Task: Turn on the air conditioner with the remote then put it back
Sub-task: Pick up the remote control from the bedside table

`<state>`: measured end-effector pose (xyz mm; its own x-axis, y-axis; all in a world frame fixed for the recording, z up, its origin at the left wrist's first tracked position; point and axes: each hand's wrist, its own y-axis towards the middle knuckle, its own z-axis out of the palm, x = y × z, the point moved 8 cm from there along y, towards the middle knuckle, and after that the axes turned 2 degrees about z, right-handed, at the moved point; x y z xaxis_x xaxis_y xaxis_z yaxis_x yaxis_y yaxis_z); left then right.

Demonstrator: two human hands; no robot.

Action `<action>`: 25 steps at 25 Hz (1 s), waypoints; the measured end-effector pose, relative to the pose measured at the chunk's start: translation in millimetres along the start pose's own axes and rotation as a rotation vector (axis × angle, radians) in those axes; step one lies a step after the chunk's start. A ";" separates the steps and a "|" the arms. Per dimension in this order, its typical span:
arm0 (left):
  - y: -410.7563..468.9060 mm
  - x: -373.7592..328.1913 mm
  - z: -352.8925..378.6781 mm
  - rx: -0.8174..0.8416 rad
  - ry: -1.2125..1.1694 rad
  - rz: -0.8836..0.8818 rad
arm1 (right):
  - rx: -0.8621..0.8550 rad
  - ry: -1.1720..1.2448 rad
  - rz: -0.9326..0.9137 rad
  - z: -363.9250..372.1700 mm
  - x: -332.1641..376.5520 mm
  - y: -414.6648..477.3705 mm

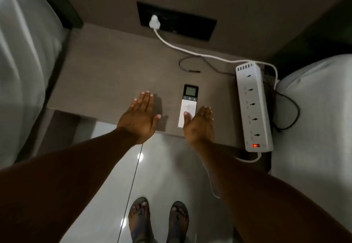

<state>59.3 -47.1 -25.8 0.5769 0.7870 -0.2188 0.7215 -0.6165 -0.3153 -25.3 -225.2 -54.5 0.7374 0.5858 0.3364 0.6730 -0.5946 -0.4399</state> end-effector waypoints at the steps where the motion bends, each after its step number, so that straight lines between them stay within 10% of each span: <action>1: 5.3 0.1 9.1 0.009 0.004 -0.002 | -0.012 -0.003 0.010 7.0 -1.8 7.7; 11: 44.2 4.2 0.8 0.091 0.047 0.005 | -0.180 -0.096 0.013 -1.7 19.4 37.1; 17: 35.0 -0.5 -22.3 0.095 0.057 0.048 | 0.095 0.424 0.270 -2.7 16.2 48.0; 25: -1.0 40.0 -286.2 -0.214 0.103 -0.035 | 0.315 1.013 0.079 -196.4 179.0 -22.3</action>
<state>191.2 -21.9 230.0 0.5778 0.8083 -0.1126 0.8004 -0.5883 -0.1157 102.9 -215.3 179.0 0.5800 -0.2661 0.7699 0.6829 -0.3565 -0.6376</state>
